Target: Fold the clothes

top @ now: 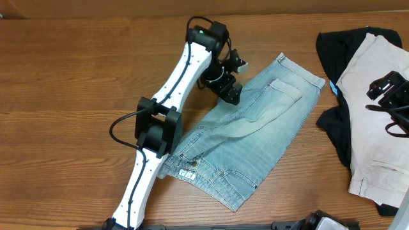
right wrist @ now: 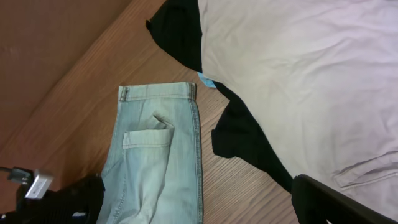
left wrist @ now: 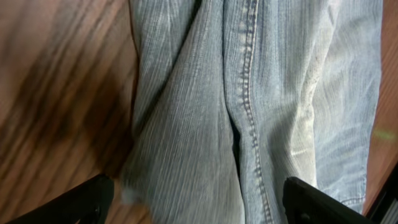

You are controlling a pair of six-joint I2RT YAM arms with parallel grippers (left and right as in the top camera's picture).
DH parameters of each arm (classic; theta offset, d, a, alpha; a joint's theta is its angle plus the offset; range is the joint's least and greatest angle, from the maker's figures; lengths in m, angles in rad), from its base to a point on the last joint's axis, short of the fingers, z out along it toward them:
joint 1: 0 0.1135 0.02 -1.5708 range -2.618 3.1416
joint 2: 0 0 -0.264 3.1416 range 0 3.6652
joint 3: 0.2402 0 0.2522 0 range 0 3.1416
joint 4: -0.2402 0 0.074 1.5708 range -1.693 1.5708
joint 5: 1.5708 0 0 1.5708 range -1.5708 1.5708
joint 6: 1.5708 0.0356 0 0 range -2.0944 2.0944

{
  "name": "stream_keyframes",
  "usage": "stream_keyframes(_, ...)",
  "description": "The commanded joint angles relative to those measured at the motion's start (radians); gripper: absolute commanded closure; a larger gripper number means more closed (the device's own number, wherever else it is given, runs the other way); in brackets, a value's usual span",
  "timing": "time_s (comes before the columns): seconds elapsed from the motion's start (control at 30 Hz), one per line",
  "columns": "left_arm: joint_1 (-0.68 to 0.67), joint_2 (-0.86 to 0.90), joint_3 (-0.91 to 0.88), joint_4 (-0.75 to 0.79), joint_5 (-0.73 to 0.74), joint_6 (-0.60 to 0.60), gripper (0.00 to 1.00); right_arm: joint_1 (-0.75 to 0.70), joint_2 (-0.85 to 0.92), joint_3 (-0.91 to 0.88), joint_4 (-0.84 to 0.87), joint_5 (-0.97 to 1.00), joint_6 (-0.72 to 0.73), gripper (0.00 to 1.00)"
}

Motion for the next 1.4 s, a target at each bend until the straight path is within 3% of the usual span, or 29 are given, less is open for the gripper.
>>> stream_keyframes(0.0, 0.003, 0.003, -0.035, 0.018, -0.021, -0.013, 0.11, -0.005, -0.017, 0.025, -0.002, -0.008, -0.004, 0.0)
stream_keyframes(0.17, -0.007, 0.003, -0.072, 0.02, -0.046, -0.015, 0.14, -0.005, -0.017, 0.025, -0.001, -0.008, -0.004, 0.0)
stream_keyframes(0.33, -0.033, 0.003, -0.078, 0.023, -0.047, -0.015, 0.24, -0.005, -0.017, 0.025, -0.002, -0.008, -0.004, 0.0)
stream_keyframes(0.57, -0.045, 0.003, -0.078, 0.024, -0.05, -0.016, 0.55, -0.005, -0.017, 0.025, -0.006, -0.008, -0.004, 0.0)
stream_keyframes(0.77, -0.043, 0.003, -0.072, 0.022, -0.05, -0.049, 0.96, -0.005, -0.017, 0.025, -0.007, -0.008, -0.004, 0.0)
stream_keyframes(1.07, -0.032, 0.003, 0.034, -0.038, -0.049, -0.068, 0.96, -0.005, -0.017, 0.025, -0.006, -0.008, -0.008, 0.0)
stream_keyframes(1.23, -0.004, 0.003, 0.207, -0.108, -0.058, -0.085, 0.96, -0.005, -0.017, 0.025, -0.002, -0.008, -0.008, 0.0)
stream_keyframes(1.37, 0.032, 0.003, 0.36, -0.163, -0.158, -0.167, 0.96, -0.005, -0.016, 0.025, -0.002, -0.008, -0.008, 0.0)
